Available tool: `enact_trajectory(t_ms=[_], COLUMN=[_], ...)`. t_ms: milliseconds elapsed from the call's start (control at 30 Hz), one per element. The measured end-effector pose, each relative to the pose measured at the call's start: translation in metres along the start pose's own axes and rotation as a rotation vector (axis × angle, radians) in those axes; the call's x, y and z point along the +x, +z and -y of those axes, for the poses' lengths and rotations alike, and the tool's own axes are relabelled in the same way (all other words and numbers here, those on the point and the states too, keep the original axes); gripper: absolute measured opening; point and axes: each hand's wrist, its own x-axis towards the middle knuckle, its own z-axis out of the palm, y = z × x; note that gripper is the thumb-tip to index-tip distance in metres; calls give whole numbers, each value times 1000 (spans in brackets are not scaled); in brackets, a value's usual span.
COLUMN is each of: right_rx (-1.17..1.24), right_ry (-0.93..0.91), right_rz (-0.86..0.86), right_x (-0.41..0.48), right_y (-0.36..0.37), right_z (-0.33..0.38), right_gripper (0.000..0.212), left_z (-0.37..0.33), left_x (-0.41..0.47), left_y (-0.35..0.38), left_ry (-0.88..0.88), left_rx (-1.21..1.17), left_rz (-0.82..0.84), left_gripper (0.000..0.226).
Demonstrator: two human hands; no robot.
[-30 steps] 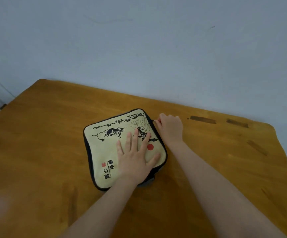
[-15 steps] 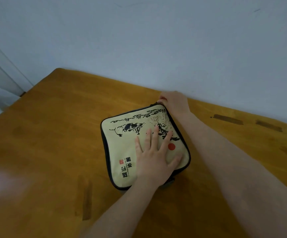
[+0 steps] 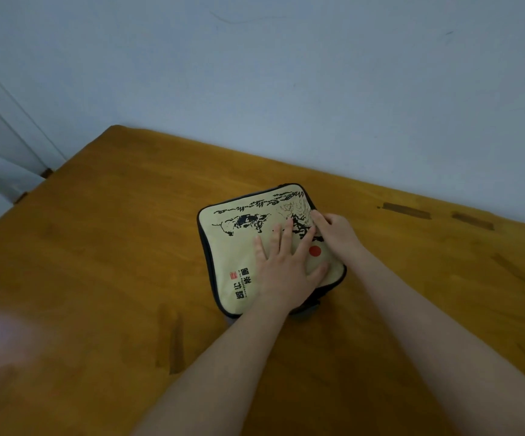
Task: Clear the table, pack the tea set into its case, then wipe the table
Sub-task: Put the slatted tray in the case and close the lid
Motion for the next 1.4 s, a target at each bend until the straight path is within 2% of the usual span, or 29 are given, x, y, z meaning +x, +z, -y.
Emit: enact_trajectory(t_ms=[100, 167, 233, 300, 367, 433, 500, 533, 600, 667, 900, 1033, 1200, 1300, 1400], right_rx=[10, 42, 105, 195, 333, 380, 364, 353, 350, 352, 543, 569, 645, 650, 645], right_ry=[92, 124, 157, 213, 281, 305, 289, 285, 285, 299, 323, 319, 304, 273, 260], right_rz=[26, 57, 49, 27, -1, -68, -134, -158, -199, -243, -347, -391, -400, -358, -236], right_x=[-27, -45, -61, -75, -85, -88, -90, -91, -93, -95, -101, -92, -74, -61, -50], right_y=[0, 1, 2, 3, 6, 11, 16, 18, 21, 25, 59, 85, 122, 143, 168], right_z=[-8, -12, -16, -16, -12, -10, -6, -5, -3, 1, 46, 79, 121, 138, 151], right_gripper=[43, 37, 35, 31, 27, 27, 29, 30, 28, 26, 25, 31, 34, 37, 42], left_z=[16, 34, 52, 66, 73, 76, 77, 75, 77, 82, 141, 185, 236, 266, 293], left_x=[-7, -21, -42, -63, -81, -91, -98, -101, -103, -101, -81, -61, -36, -22, -15], left_y=[-8, -12, -15, -13, -11, -7, -3, -3, -2, 0, -25, -47, -69, -80, -88], left_ry=[65, 73, 9, -133, -336, -463, -447, -440, -390, -315, -252, -295, -283, -236, -201], left_rx=[-24, -8, 17, -17, -247, -688, -1135, -1268, -1379, -1410, -1414, -1391, -1369, -1247, -1006], left_rz=[37, 54, 20, -97, -216, -223, -214, -204, -186, -181, -25, 81, 89, 51, -35], left_gripper=[68, 64, 61, 63, 67, 78, 88, 88, 68, 63, 83, 95, 100, 99, 77])
